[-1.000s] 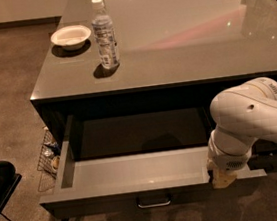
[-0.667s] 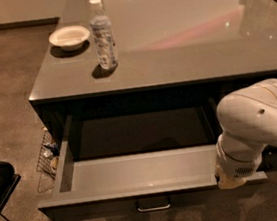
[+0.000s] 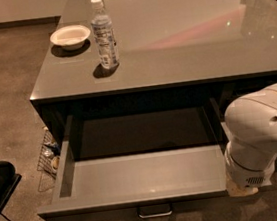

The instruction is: Open top drawer

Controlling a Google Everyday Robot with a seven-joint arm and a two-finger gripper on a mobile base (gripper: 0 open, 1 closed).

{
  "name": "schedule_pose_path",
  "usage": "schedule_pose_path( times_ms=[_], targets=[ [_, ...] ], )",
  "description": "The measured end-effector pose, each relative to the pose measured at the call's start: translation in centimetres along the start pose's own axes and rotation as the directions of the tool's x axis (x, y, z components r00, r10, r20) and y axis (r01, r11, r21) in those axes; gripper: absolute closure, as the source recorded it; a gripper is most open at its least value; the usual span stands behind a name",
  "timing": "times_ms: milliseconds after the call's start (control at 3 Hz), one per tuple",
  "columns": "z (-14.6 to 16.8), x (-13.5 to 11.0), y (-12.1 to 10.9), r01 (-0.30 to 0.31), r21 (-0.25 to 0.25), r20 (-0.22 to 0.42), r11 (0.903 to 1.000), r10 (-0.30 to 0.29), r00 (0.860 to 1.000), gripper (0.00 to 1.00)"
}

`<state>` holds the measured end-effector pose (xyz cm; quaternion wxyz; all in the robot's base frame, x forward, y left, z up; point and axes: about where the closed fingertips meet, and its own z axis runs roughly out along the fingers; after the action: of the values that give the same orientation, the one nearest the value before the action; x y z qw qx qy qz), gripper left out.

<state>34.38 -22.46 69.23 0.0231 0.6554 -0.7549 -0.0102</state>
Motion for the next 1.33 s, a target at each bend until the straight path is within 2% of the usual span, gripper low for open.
schedule_pose_path(
  times_ms=[333,667,1000,1333],
  targets=[
    [0.0,0.0,0.0,0.000,0.000,0.000,1.0000,0.000,1.000,1.00],
    [-1.7,0.6,-1.9,0.002,0.072,0.009,0.9974,-0.003,1.000,1.00],
    [-4.7,1.5,-5.1,0.033,0.161,0.010,0.9863,-0.035,0.999,1.00],
    [-6.0,-0.5,-9.5,0.088,0.224,0.093,0.9705,-0.112,0.989,1.00]
  ],
)
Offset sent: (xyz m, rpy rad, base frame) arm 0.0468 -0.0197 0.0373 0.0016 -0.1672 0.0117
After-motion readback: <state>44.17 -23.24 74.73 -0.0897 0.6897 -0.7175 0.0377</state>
